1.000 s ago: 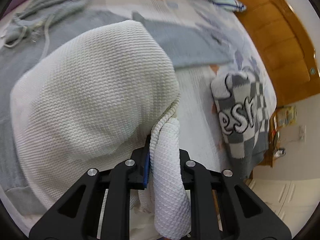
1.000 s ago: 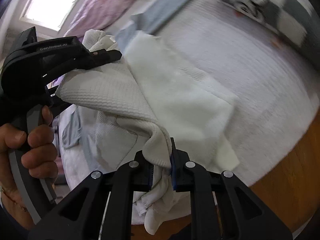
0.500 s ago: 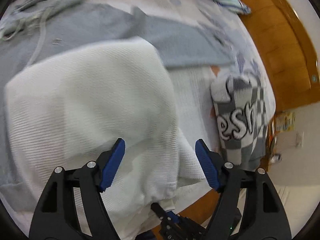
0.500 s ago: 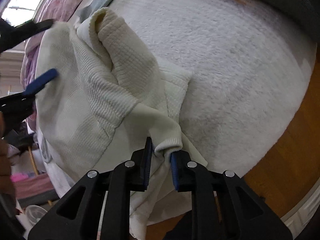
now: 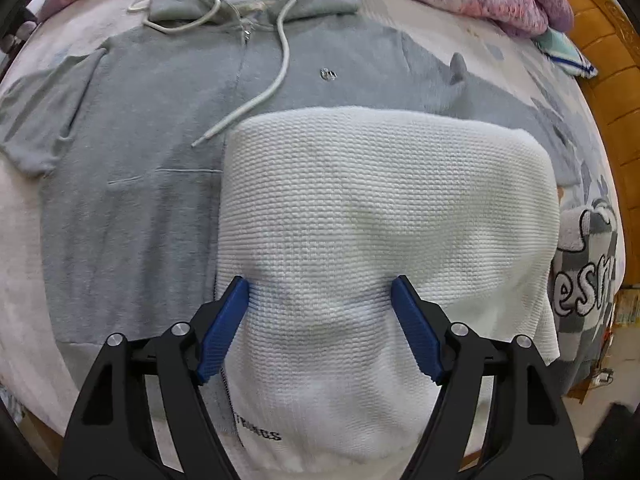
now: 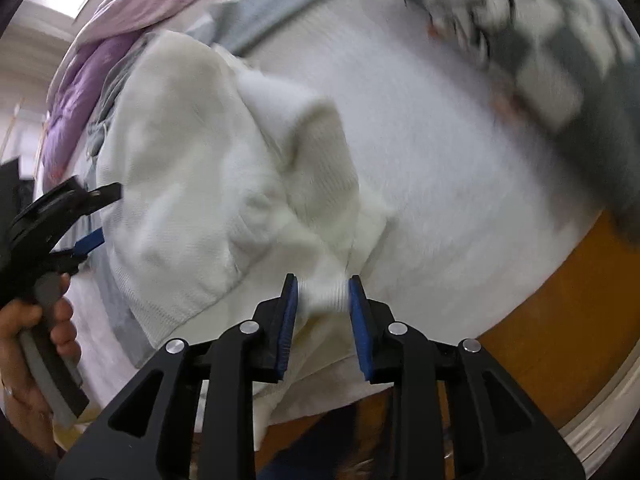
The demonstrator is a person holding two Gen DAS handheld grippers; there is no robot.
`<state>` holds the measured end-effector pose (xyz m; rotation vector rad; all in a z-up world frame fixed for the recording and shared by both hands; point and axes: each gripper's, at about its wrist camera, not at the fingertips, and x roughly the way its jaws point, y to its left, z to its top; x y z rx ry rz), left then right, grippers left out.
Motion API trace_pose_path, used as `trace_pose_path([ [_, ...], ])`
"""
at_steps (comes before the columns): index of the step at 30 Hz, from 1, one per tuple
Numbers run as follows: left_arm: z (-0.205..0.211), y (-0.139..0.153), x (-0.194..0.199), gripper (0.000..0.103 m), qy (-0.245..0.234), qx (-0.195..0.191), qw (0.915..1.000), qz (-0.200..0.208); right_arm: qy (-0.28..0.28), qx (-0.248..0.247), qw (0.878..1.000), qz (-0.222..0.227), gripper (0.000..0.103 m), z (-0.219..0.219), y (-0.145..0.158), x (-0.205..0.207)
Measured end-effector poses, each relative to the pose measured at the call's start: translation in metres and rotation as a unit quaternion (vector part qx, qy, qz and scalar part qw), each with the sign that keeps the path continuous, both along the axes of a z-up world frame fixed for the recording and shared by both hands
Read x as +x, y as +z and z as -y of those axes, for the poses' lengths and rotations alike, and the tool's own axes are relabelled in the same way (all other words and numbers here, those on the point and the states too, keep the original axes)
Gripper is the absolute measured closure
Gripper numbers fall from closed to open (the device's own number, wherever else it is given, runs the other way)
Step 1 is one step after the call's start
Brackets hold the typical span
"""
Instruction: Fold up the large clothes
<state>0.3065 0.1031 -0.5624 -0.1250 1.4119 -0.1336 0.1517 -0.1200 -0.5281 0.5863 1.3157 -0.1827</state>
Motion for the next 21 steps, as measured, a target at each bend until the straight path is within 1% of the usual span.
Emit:
trace_pose_path([
  [1,0.002,-0.001,0.001,0.030,-0.002,0.001,1.0000,-0.002,0.002,-0.020,1.000,0.012,0.076,0.002,0.013,0.006],
  [2,0.003,-0.002,0.001,0.030,-0.003,0.001,1.0000,-0.003,0.004,-0.030,0.999,0.023,0.075,0.004,0.023,0.012],
  [3,0.003,-0.003,0.001,0.030,-0.004,0.000,1.0000,-0.004,0.006,-0.034,0.999,0.036,0.075,0.005,0.031,0.018],
  [5,0.004,-0.004,0.000,0.030,-0.009,0.002,0.9999,-0.005,0.027,-0.036,0.996,0.072,0.074,0.002,0.047,0.043],
  [6,0.004,-0.004,0.001,0.030,-0.010,0.001,0.9999,-0.005,0.037,-0.033,0.995,0.083,0.074,0.000,0.048,0.053],
  [7,0.003,-0.005,0.001,0.030,-0.010,-0.001,0.9999,-0.006,0.052,-0.027,0.994,0.096,0.074,-0.005,0.049,0.072],
  [8,0.003,-0.005,0.001,0.030,-0.009,-0.005,0.9999,-0.007,0.063,-0.030,0.992,0.103,0.074,-0.011,0.050,0.091],
  [9,0.001,-0.005,0.001,0.030,-0.010,-0.007,0.9999,-0.008,0.071,-0.031,0.991,0.109,0.074,-0.014,0.047,0.101],
  [11,0.000,-0.004,0.001,0.030,-0.012,-0.010,0.9998,-0.008,0.099,-0.029,0.986,0.127,0.076,-0.028,0.044,0.136],
  [12,0.000,-0.003,0.000,0.030,-0.015,-0.010,0.9998,-0.008,0.115,-0.027,0.984,0.131,0.078,-0.034,0.039,0.149],
  [13,0.000,-0.002,0.000,0.030,-0.017,-0.011,0.9998,-0.007,0.125,-0.022,0.983,0.130,0.083,-0.039,0.030,0.160],
  [14,-0.001,-0.002,-0.001,0.029,-0.021,-0.013,0.9997,-0.005,0.143,-0.003,0.983,0.118,0.088,-0.045,0.016,0.176],
  [15,-0.001,-0.001,-0.001,0.029,-0.022,-0.015,0.9997,-0.004,0.150,0.001,0.984,0.101,0.091,-0.049,0.003,0.185],
  [17,-0.005,-0.001,-0.002,0.029,-0.019,-0.027,0.9995,-0.003,0.169,-0.017,0.983,0.074,0.103,-0.048,-0.023,0.200],
  [19,-0.007,-0.002,-0.001,0.029,-0.014,-0.034,0.9993,-0.003,0.167,0.006,0.985,0.048,0.103,-0.038,-0.047,0.211],
  [20,-0.008,-0.001,-0.001,0.029,-0.011,-0.039,0.9992,-0.001,0.169,0.014,0.985,0.043,0.103,-0.034,-0.055,0.215],
  [21,-0.009,0.000,-0.001,0.028,-0.009,-0.044,0.9990,0.000,0.176,0.011,0.983,0.043,0.103,-0.034,-0.056,0.215],
])
